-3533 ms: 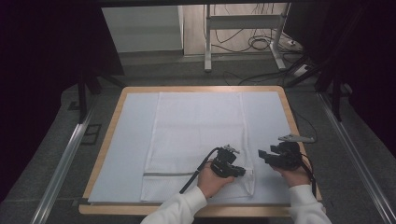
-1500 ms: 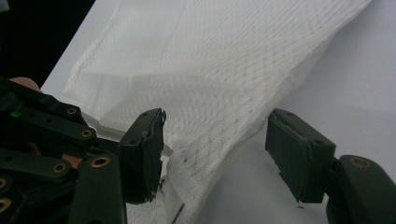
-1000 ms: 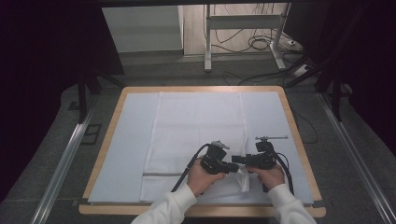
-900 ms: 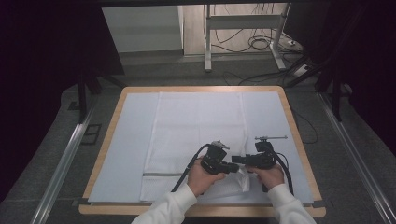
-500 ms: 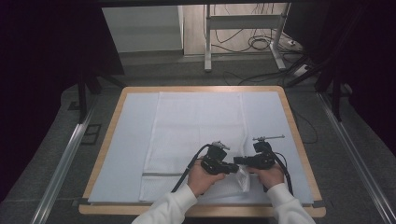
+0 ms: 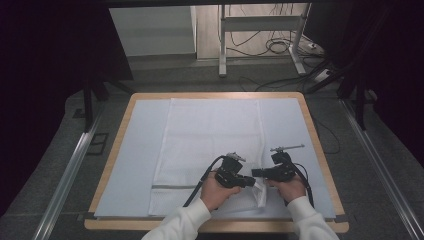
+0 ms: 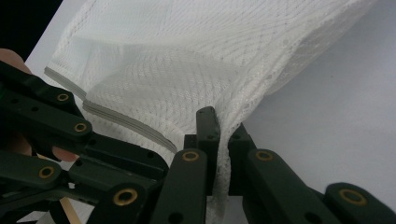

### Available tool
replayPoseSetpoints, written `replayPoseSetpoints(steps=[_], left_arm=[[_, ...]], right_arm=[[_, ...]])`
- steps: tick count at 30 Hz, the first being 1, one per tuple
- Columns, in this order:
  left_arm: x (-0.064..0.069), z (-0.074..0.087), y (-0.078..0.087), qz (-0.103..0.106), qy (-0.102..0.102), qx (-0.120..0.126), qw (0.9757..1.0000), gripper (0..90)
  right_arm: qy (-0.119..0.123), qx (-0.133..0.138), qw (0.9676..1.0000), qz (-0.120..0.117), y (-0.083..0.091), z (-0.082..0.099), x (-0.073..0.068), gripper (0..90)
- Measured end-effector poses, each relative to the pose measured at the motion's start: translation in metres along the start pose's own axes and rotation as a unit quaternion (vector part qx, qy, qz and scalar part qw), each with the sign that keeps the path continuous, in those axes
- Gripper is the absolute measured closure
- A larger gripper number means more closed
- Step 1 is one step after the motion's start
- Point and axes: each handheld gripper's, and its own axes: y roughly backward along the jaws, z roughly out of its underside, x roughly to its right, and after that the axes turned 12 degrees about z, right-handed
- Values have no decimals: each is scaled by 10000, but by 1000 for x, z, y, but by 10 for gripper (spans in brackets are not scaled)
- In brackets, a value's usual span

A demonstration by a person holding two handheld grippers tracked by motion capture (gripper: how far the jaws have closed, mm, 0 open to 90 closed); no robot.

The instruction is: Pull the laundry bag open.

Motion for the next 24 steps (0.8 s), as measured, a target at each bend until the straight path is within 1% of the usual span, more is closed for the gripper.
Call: replayPoseSetpoints(steps=[8, 11, 15, 20, 24], left_arm=[[-3, 1, -1, 33, 53, 3, 10000, 867], [-3, 2, -1, 17, 36, -15, 10000, 867], [-5, 3, -1, 47, 87, 10, 10000, 867], [-6, 4, 1, 42, 74, -5, 10000, 867], [-8, 4, 0, 85, 113, -19, 9999, 867]], right_arm=[[18, 29, 10000, -38, 3, 1, 0, 875], [80, 78, 9999, -81, 5, 1, 0, 875], [107, 68, 9999, -95, 6, 1, -1, 876], [157, 92, 9998, -119, 6, 2, -1, 876], [183, 94, 9997, -132, 6, 2, -1, 876]])
